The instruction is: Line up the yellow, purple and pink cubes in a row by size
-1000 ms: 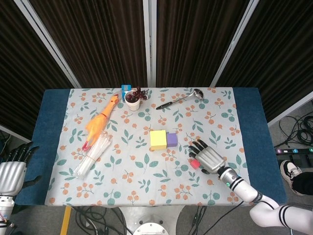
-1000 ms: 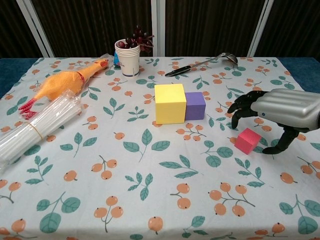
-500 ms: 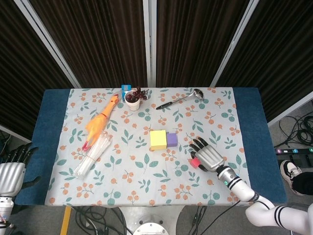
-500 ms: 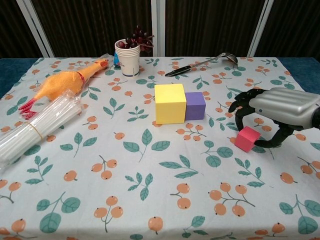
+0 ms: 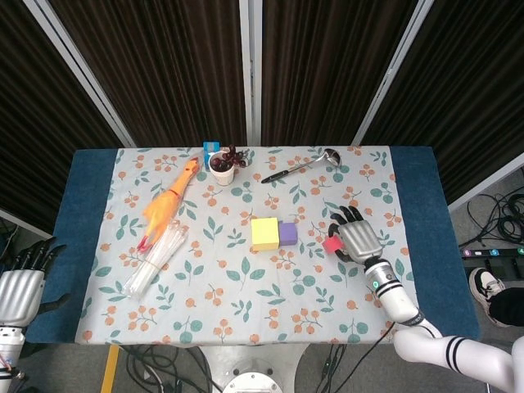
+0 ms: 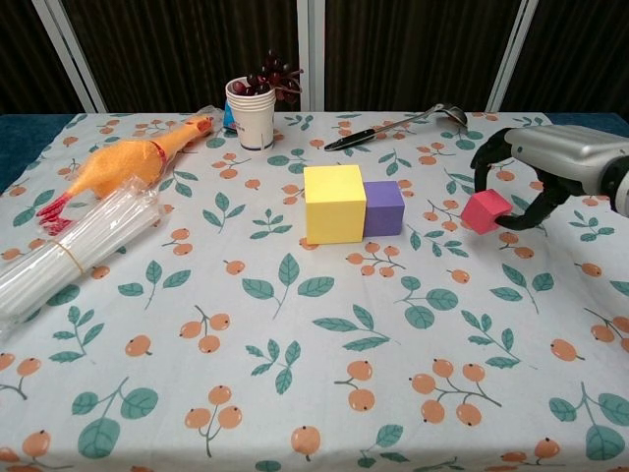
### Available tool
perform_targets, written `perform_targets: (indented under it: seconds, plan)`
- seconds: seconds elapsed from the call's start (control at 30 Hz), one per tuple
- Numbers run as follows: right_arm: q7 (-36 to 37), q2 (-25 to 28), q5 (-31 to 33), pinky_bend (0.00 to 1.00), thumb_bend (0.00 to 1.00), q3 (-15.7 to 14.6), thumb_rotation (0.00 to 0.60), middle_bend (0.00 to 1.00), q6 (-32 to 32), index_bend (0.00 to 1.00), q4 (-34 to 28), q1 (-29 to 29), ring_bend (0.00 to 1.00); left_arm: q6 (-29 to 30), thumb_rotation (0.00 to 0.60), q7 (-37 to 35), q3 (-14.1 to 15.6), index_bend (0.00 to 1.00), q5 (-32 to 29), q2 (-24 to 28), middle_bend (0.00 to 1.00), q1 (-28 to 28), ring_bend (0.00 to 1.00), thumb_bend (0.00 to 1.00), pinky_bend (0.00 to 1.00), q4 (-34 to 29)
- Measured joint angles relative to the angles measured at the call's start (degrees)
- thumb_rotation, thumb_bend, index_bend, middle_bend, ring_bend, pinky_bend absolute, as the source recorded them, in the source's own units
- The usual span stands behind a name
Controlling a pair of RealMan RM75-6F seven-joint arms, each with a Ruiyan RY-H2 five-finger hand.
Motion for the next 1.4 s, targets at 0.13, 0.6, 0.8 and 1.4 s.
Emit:
perform_targets:
  seconds: [0.13, 0.6, 0.8, 1.4]
  plan:
    - [-5.19, -3.36, 6.35, 0.0, 0.22, 2.5, 0.6, 0.16, 0.56, 0.58, 0.48, 1.88, 0.0, 0.25, 0.6, -0.31, 0.22, 0.21, 0.09, -0.19, 0.19, 0.28, 0.12, 0.0, 0.17, 0.41]
    - [-17.0, -14.18, 23.02, 0.0, 0.21, 7.77, 0.6, 0.14, 4.48, 0.59, 5.34, 8.89, 0.0, -0.27, 0.6, -2.05, 0.24, 0.21, -0.23, -0.72, 0.19, 0.27, 0.12, 0.0, 0.17, 2.2]
    - [-17.62, -15.45, 24.66, 0.0, 0.21, 8.13, 0.6, 0.14, 5.33, 0.58, 5.98, 9.68, 0.0, -0.36, 0.6, -2.98, 0.29, 0.21, -0.1, -1.13, 0.19, 0.24, 0.12, 0.0, 0.17, 3.23]
    - [-18.99, -17.29, 26.88, 0.0, 0.17, 7.9, 0.6, 0.12, 6.37, 0.49, 6.97, 10.79, 0.0, -0.73, 0.6, -4.44, 0.26, 0.21, 0.0, -1.79, 0.19, -0.03, 0.12, 0.0, 0.17, 4.96]
